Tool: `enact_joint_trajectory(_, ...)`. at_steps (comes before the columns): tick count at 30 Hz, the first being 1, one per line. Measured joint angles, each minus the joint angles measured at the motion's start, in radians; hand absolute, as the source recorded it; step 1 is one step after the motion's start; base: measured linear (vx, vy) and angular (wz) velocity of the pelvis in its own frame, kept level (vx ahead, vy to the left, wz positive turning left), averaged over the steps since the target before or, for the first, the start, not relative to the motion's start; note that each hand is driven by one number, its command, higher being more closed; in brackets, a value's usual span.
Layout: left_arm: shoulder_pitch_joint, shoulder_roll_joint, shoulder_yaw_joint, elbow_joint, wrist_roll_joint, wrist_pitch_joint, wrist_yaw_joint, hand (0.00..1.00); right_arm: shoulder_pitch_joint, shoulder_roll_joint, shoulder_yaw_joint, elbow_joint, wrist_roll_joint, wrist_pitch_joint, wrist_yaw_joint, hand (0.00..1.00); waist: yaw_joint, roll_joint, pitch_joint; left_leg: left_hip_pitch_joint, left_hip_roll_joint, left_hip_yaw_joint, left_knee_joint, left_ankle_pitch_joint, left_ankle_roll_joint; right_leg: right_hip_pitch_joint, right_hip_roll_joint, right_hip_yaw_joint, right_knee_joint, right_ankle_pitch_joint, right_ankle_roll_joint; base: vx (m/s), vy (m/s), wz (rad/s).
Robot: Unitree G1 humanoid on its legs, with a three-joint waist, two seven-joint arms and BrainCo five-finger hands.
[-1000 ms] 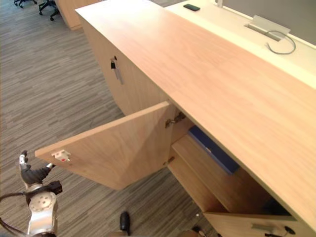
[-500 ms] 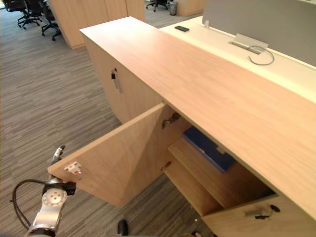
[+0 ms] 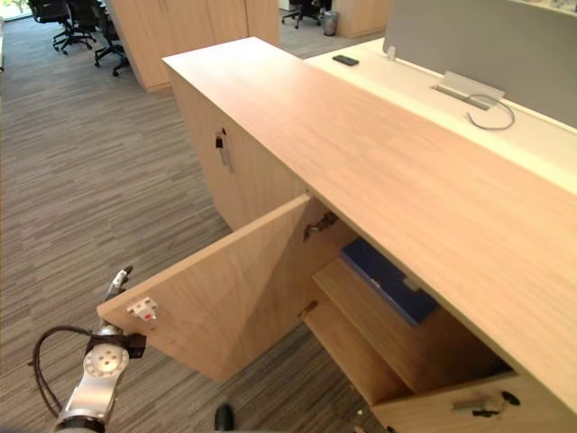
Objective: Walk over to the cabinet, pick up the folder, carry it to the office cabinet, place the folder inside the office cabinet, then close the office cabinet door
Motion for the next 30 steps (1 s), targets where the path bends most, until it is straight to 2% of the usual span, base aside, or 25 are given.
enact_joint_trajectory(7,0.012,-0.001,-0.054,0.004,-0.002,0.000,-0.021,0.00,0.001,0.001,0.012,0.004,-0.006,0.000,0.000,0.00,0.000,-0.008,-0.018,0.004,0.000,-0.014,0.000,0.003,0.000,0.027,0.002,-0.021,-0.012,0.001,-0.001,0.00,0.006,0.07)
enact_joint_trajectory(10,0.038,0.006,-0.117,-0.024,-0.024,-0.001,-0.048,0.00,0.000,0.000,0.032,0.004,-0.006,0.000,0.000,0.00,0.010,-0.012,-0.016,0.002,0.000,-0.022,0.000,0.005,0.000,0.029,0.003,-0.022,-0.011,0.002,-0.002,-0.02,0.015,0.07)
enact_joint_trajectory(12,0.066,0.023,-0.196,-0.053,-0.055,-0.014,-0.078,0.00,0.001,-0.001,0.032,0.006,-0.006,0.000,0.000,0.00,0.018,-0.013,-0.015,-0.001,0.000,-0.027,-0.001,0.006,-0.001,0.029,0.002,-0.021,-0.012,0.002,-0.001,-0.03,0.019,0.06)
enact_joint_trajectory(16,0.075,0.020,-0.251,-0.061,-0.112,-0.019,-0.079,0.00,0.001,-0.004,0.032,0.020,-0.006,-0.001,0.000,0.00,0.033,-0.014,-0.015,-0.007,0.001,-0.035,-0.001,0.011,-0.002,0.029,0.005,-0.021,-0.012,-0.001,0.003,-0.04,0.022,0.07)
enact_joint_trajectory(19,0.079,0.040,-0.291,-0.060,-0.121,-0.022,-0.120,0.00,-0.001,-0.009,0.037,0.030,-0.006,-0.001,0.001,0.00,0.036,-0.015,-0.016,-0.017,0.001,-0.044,-0.001,0.013,0.001,0.025,0.010,-0.019,-0.017,-0.001,0.003,-0.02,0.012,0.06)
enact_joint_trajectory(21,0.085,0.053,-0.334,-0.048,-0.115,-0.021,-0.164,0.00,-0.001,-0.010,0.042,0.032,-0.006,-0.001,0.004,0.00,0.034,-0.018,-0.015,-0.017,0.001,-0.043,0.000,0.015,0.000,0.025,0.011,-0.016,-0.022,0.003,0.006,0.00,0.017,-0.05)
enact_joint_trajectory(24,0.095,0.046,-0.470,-0.010,-0.103,-0.017,-0.236,0.00,-0.003,-0.008,0.053,0.034,-0.006,0.000,0.008,0.00,0.017,-0.025,-0.016,-0.017,0.003,-0.039,0.000,0.017,-0.003,0.025,0.015,-0.014,-0.031,0.011,0.007,0.02,0.014,-0.06)
enact_joint_trajectory(27,0.093,-0.008,-0.560,-0.001,-0.084,-0.017,-0.288,0.00,-0.016,0.003,0.078,0.044,-0.007,0.000,0.009,0.00,-0.011,-0.045,-0.024,-0.016,0.016,-0.029,0.000,0.014,-0.006,0.022,0.029,-0.006,-0.042,0.015,0.000,0.03,-0.004,-0.10)
enact_joint_trajectory(30,0.083,-0.062,-0.629,0.000,-0.073,-0.018,-0.316,0.00,-0.023,0.010,0.080,0.044,-0.006,-0.001,0.009,0.00,-0.024,-0.052,-0.027,-0.013,0.032,-0.012,0.000,0.011,-0.011,0.017,0.050,0.005,-0.054,0.020,-0.006,0.05,-0.015,-0.21)
